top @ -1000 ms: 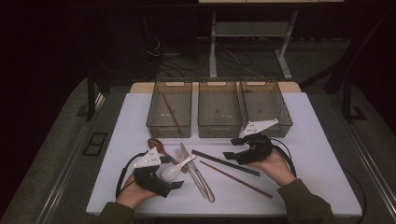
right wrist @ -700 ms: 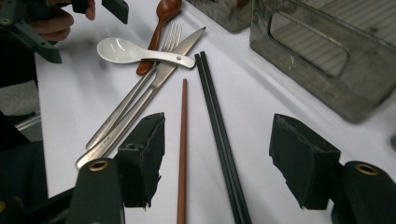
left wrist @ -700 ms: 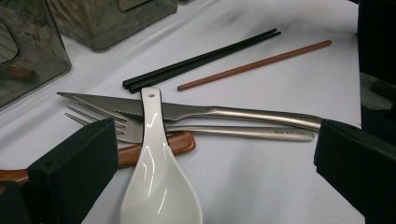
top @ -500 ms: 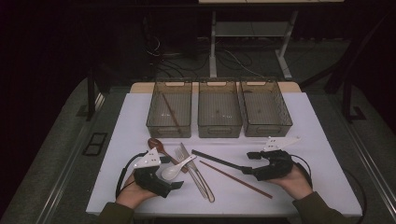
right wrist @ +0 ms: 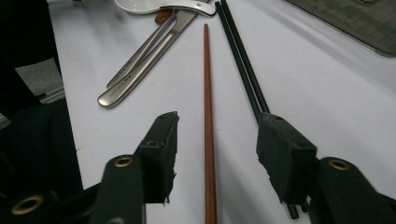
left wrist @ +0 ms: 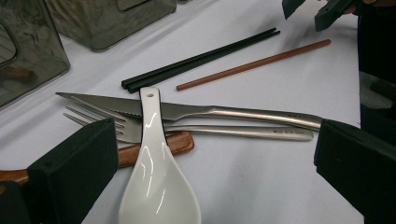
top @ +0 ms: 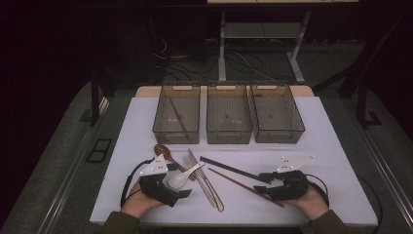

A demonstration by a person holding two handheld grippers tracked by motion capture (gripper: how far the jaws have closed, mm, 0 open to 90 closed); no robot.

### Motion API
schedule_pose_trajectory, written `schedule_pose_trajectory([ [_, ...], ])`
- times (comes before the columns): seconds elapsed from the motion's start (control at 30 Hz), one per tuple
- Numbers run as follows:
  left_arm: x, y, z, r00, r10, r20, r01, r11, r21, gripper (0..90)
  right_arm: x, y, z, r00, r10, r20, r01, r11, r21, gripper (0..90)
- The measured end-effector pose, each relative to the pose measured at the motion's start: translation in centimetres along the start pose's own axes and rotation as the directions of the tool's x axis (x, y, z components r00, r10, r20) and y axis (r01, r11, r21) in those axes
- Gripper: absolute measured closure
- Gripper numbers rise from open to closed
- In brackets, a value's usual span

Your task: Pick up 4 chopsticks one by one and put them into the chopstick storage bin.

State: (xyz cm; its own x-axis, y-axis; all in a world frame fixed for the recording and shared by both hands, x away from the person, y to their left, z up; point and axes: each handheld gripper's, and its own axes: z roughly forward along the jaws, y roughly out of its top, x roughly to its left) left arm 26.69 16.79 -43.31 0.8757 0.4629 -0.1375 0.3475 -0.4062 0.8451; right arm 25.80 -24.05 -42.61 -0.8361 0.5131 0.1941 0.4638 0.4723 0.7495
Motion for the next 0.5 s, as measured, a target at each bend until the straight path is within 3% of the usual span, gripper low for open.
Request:
schedule_pose_trajectory([
  [0.3,0.0,0.0,0.0,1.0000,-0.005,0.001,0.005,1.0000,0.000,0.0,0.1,-0.4,1.0,1.0000,-0.005,0.002,0.005,0.998,0.070,67.0],
  [0.5,0.0,0.0,0.0,1.0000,-0.003,0.000,0.003,1.0000,0.008,0.0,0.5,-0.5,2.0,0.9991,-0.036,0.024,0.032,0.990,0.138,74.1],
])
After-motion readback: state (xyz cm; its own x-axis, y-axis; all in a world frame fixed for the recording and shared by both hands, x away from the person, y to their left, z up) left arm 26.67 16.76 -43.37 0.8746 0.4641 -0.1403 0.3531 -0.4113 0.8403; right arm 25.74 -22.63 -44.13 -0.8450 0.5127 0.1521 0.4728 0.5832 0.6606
